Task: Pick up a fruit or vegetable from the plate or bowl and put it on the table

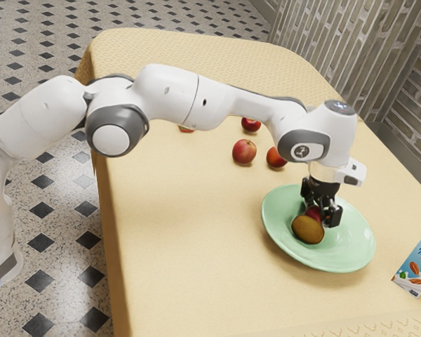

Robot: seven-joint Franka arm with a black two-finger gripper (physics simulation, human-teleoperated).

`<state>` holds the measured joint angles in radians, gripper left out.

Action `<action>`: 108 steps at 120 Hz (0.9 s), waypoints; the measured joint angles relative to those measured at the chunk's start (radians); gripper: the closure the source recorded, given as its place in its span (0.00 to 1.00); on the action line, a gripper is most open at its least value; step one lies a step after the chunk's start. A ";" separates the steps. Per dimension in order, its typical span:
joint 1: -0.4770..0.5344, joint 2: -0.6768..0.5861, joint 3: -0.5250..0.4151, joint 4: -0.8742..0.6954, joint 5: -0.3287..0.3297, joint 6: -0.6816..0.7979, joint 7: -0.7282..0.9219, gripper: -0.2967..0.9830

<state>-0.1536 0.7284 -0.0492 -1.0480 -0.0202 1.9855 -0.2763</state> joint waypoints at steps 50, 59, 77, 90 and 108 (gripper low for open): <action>-0.002 -0.263 0.006 -0.192 0.023 -0.021 -0.009 0.54; 0.005 -0.376 0.010 -0.348 0.026 -0.015 -0.008 0.54; 0.057 -0.568 0.012 -0.602 0.028 -0.005 -0.001 0.54; 0.072 -0.687 0.012 -0.771 0.028 0.011 0.007 0.55; 0.069 -0.777 0.028 -0.885 0.028 0.018 0.018 0.54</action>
<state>-0.0849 -0.0489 -0.0212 -1.9335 0.0074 2.0036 -0.2587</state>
